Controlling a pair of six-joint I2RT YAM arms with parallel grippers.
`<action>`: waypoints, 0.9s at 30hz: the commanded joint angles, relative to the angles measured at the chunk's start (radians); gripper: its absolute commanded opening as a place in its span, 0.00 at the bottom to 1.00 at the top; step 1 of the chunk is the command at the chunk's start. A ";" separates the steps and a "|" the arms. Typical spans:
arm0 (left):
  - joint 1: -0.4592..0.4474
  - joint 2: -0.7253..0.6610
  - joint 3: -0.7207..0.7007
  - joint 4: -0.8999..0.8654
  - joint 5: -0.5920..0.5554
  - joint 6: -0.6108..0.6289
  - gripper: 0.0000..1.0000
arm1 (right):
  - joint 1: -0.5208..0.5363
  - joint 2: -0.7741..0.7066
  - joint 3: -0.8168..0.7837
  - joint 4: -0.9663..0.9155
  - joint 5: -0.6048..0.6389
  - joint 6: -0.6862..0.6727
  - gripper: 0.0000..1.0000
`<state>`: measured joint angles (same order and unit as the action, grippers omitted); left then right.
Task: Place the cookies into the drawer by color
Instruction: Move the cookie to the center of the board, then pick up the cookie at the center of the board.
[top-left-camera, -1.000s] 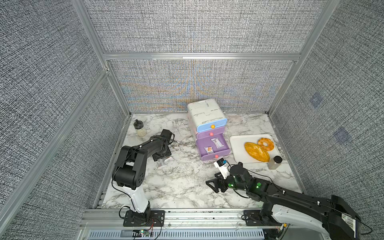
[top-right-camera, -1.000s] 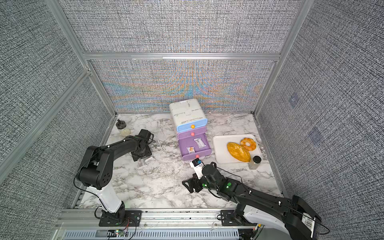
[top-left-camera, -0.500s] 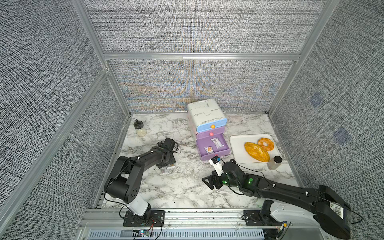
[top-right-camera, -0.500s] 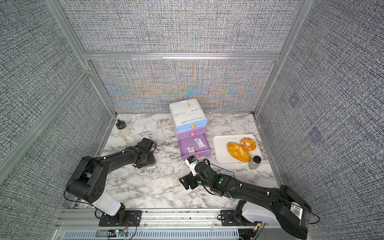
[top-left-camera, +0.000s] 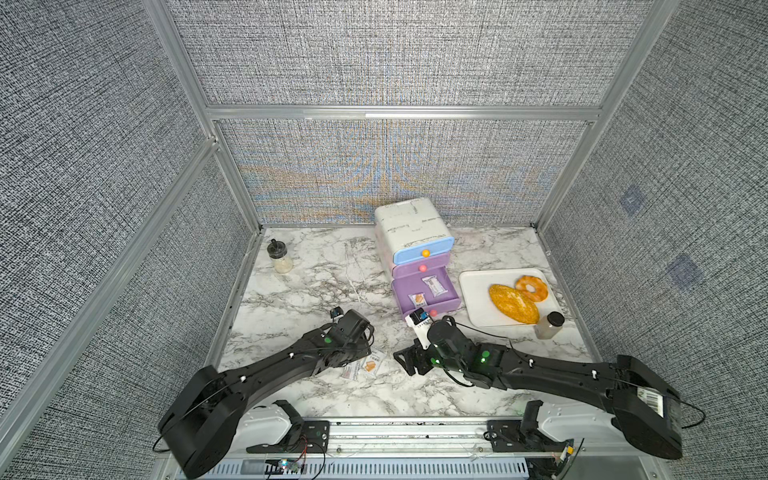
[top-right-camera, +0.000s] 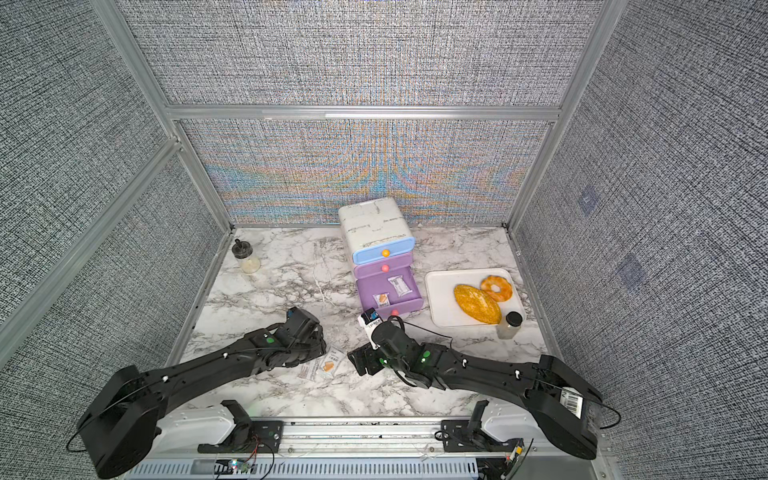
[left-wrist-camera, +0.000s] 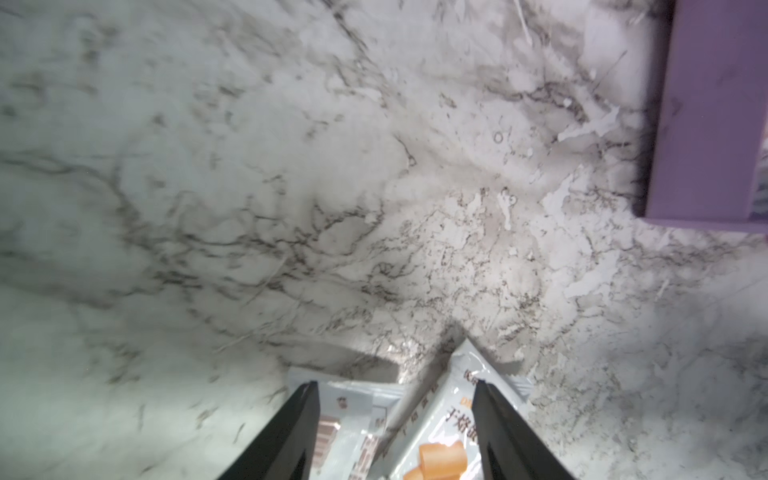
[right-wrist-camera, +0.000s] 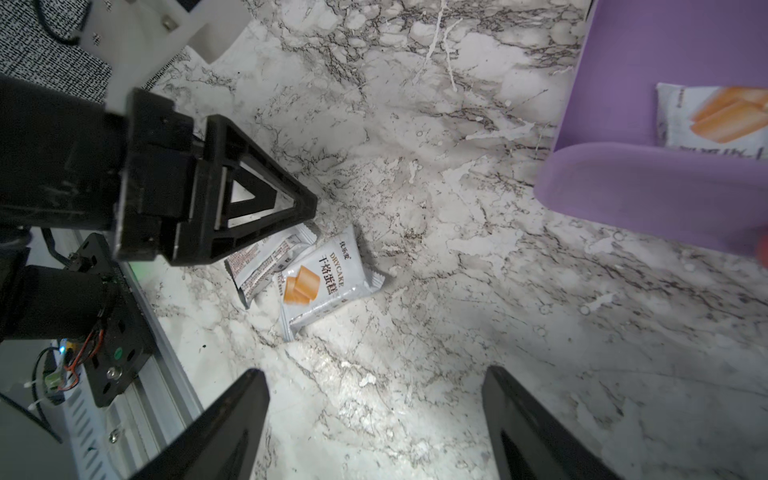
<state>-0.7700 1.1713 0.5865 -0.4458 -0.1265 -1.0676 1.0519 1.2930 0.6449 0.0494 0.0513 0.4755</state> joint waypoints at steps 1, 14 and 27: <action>0.006 -0.087 -0.013 -0.106 -0.130 -0.020 0.69 | 0.032 0.042 0.047 -0.020 0.065 0.007 0.86; 0.154 -0.294 -0.101 -0.213 -0.108 0.032 0.83 | 0.166 0.395 0.410 -0.260 0.317 0.016 0.87; 0.185 -0.246 -0.116 -0.170 -0.074 0.056 0.84 | 0.225 0.674 0.625 -0.453 0.410 0.143 0.94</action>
<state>-0.5873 0.9146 0.4740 -0.6407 -0.2100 -1.0245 1.2694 1.9530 1.2617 -0.3332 0.4225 0.5785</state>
